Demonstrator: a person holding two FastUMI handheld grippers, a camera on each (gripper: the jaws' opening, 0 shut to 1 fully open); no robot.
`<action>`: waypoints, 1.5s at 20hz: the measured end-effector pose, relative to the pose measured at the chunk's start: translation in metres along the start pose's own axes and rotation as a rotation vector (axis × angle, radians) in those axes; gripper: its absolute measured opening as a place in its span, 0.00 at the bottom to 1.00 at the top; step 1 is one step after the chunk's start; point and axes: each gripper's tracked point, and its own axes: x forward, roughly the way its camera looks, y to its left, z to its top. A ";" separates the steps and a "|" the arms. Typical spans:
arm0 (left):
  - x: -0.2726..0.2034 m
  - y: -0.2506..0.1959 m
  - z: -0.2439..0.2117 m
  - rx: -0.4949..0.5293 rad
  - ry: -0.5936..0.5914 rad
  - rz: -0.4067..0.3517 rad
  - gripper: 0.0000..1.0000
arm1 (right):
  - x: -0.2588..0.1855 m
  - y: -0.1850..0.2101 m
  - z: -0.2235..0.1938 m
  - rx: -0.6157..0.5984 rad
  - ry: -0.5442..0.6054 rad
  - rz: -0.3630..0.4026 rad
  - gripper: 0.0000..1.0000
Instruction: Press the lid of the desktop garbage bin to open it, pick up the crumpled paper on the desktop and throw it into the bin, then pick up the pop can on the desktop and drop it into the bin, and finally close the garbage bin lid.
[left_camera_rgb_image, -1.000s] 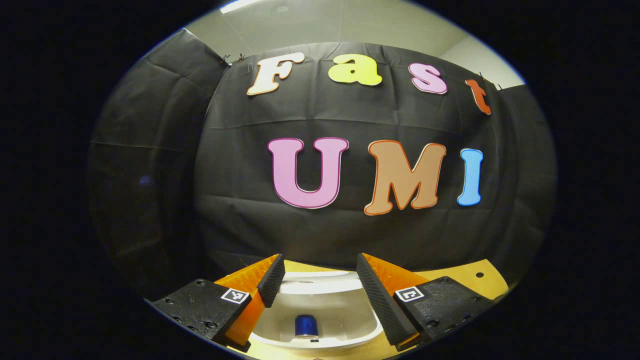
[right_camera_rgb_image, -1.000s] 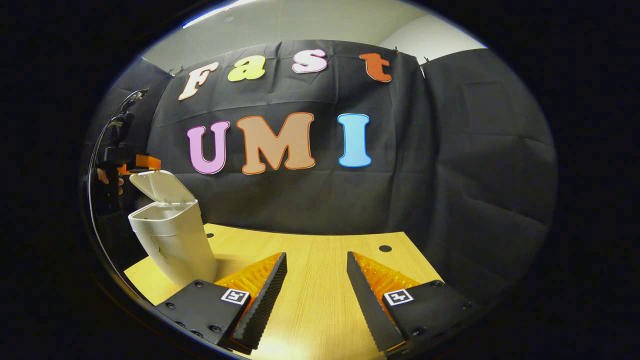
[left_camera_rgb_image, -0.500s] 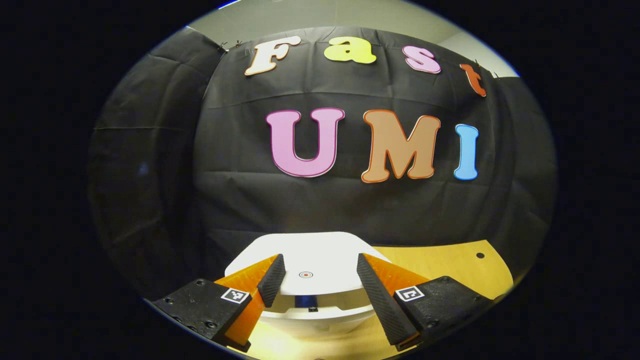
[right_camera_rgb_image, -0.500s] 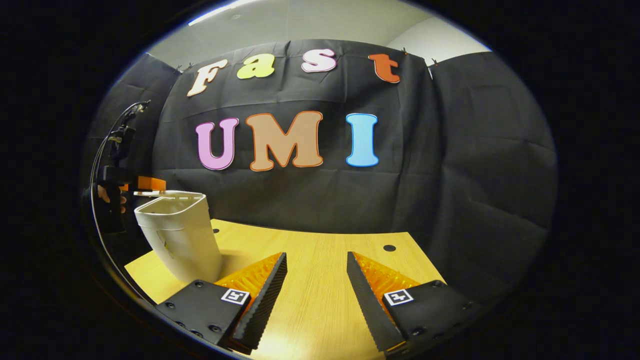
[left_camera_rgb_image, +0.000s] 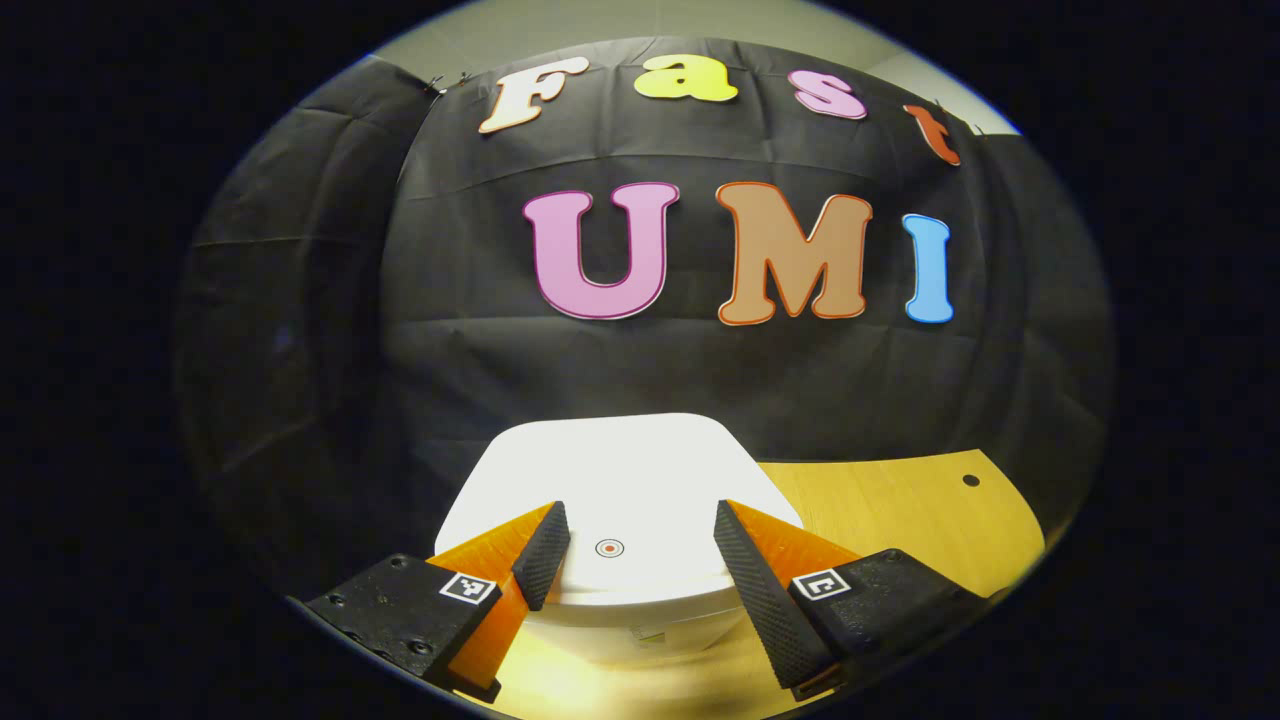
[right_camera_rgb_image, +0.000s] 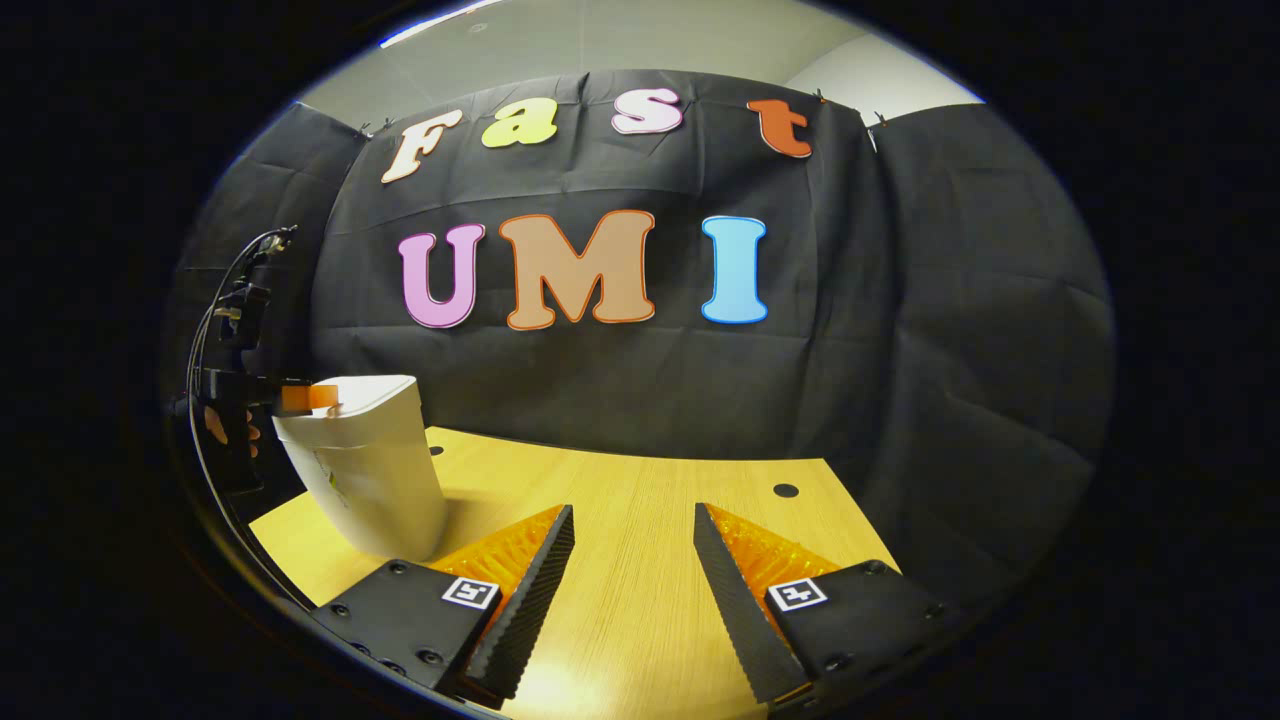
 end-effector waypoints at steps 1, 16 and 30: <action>-0.002 0.001 0.002 -0.039 -0.031 -0.008 0.92 | 0.001 0.002 -0.003 0.004 0.008 0.010 0.82; -0.081 -0.058 0.155 0.008 -0.473 -0.160 0.92 | -0.033 0.006 0.109 0.051 -0.241 0.013 0.82; -0.168 -0.118 0.092 -0.029 -0.463 -0.302 0.92 | -0.087 0.001 0.100 0.103 -0.327 -0.051 0.84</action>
